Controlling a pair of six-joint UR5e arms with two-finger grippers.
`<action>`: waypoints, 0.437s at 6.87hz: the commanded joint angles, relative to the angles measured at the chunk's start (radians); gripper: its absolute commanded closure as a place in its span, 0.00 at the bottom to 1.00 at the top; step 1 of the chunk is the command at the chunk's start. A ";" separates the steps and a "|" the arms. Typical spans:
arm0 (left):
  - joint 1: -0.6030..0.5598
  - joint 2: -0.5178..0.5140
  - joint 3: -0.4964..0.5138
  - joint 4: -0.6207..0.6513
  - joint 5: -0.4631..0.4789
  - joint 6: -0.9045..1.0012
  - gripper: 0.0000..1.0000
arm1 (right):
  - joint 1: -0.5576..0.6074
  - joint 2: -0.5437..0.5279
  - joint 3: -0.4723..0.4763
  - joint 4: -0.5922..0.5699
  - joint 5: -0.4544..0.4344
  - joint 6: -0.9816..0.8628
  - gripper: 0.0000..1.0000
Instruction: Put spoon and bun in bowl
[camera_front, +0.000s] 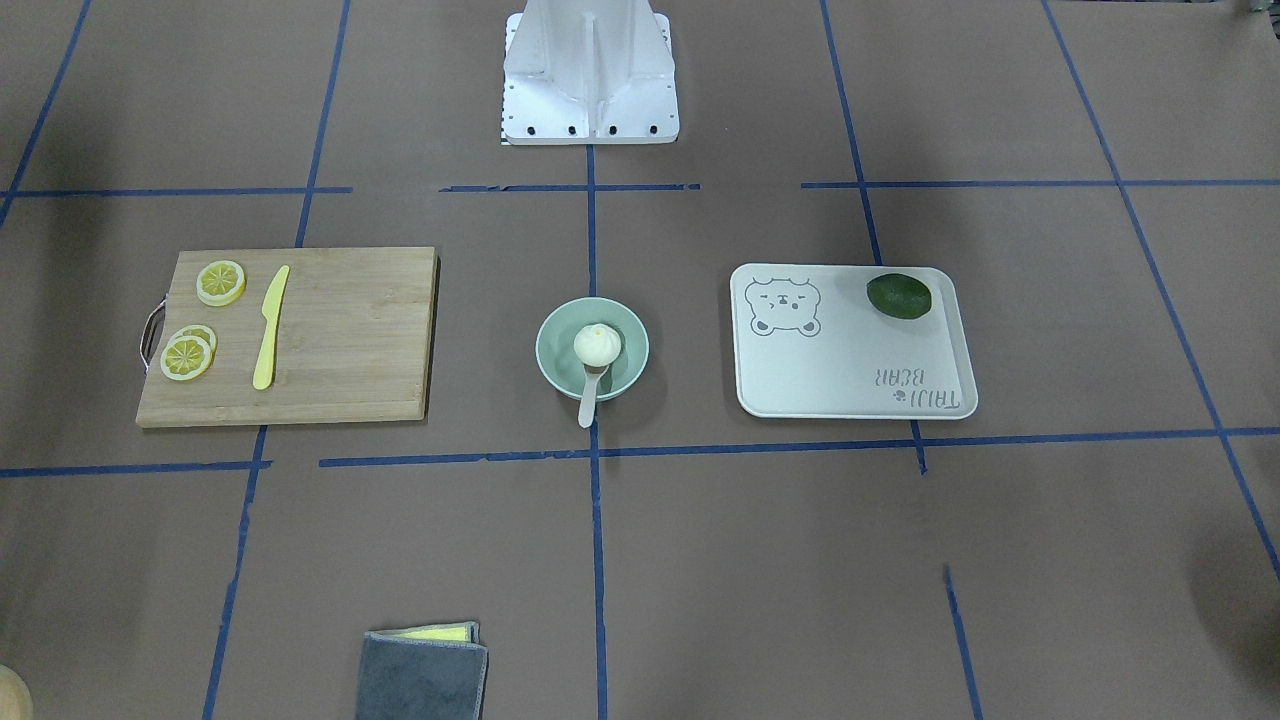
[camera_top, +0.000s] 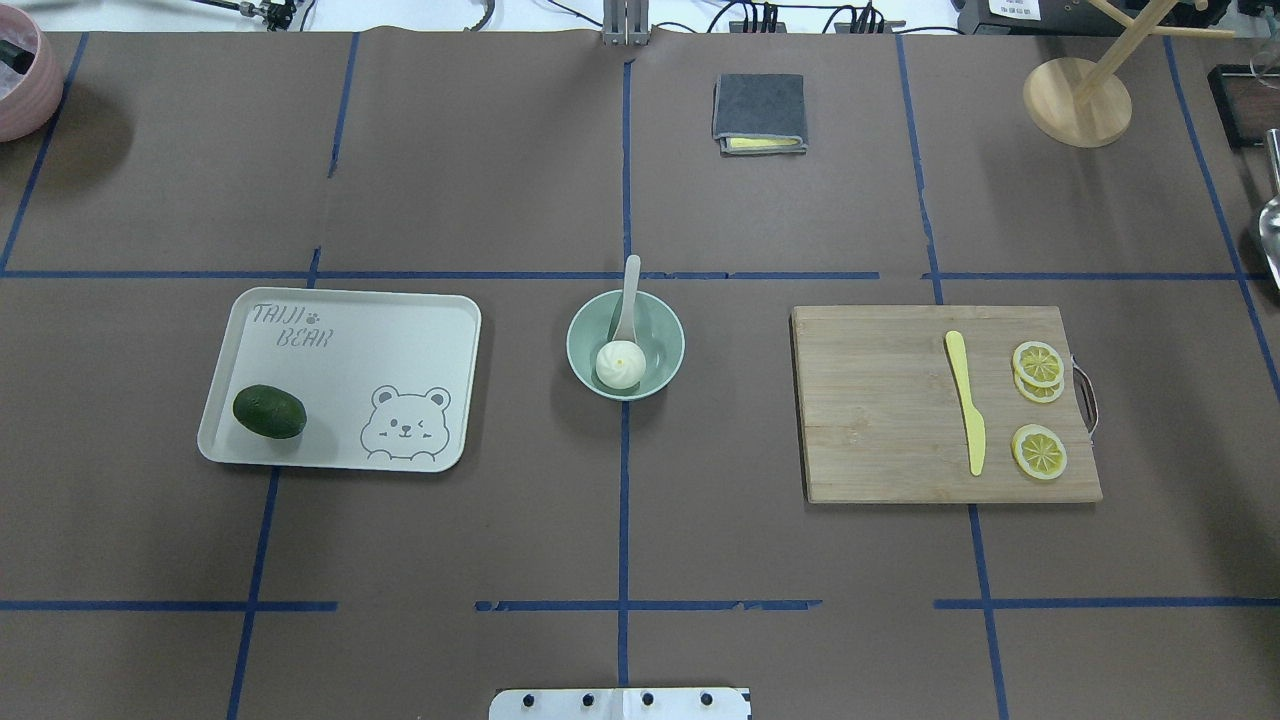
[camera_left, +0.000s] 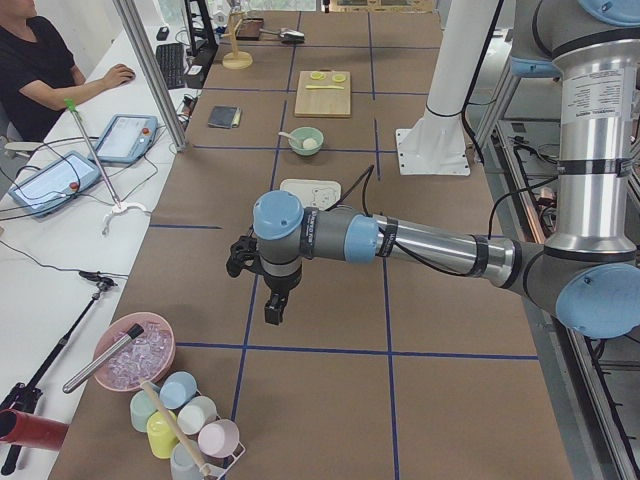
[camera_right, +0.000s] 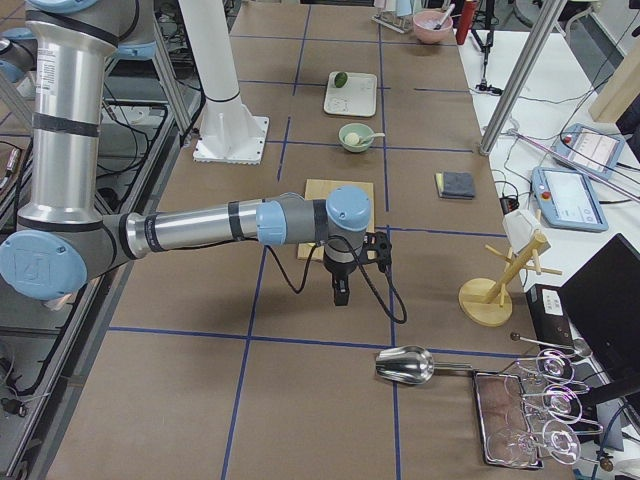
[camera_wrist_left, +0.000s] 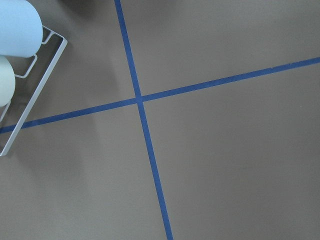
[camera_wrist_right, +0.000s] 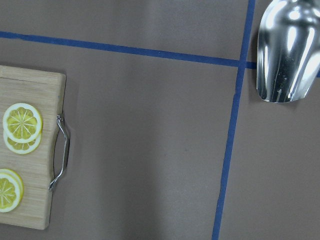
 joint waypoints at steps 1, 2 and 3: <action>0.008 -0.040 0.008 0.018 0.074 0.002 0.00 | -0.001 0.001 -0.001 0.004 0.010 -0.001 0.00; 0.008 -0.061 0.000 0.069 0.073 0.004 0.00 | -0.001 0.002 -0.001 0.007 0.007 -0.001 0.00; 0.010 -0.069 0.009 0.071 0.073 0.004 0.00 | -0.001 0.002 -0.003 0.007 0.007 0.005 0.00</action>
